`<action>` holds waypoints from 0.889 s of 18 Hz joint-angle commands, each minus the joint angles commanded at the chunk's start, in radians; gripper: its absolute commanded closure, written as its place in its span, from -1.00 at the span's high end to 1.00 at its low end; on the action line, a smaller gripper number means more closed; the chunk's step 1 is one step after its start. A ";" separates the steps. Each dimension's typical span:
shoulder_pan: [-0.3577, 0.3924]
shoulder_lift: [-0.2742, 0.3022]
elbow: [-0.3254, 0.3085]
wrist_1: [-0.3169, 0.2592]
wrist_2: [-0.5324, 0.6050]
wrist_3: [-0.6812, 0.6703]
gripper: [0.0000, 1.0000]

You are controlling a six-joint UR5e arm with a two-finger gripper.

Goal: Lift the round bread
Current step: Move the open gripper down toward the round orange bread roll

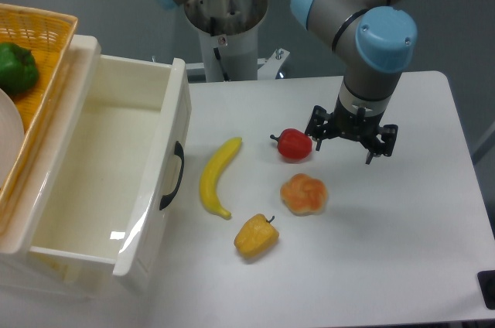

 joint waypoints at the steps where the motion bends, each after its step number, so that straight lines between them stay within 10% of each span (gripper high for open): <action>1: 0.000 0.000 0.000 0.000 0.000 0.000 1.00; 16: -0.009 -0.021 -0.066 0.020 -0.035 -0.046 1.00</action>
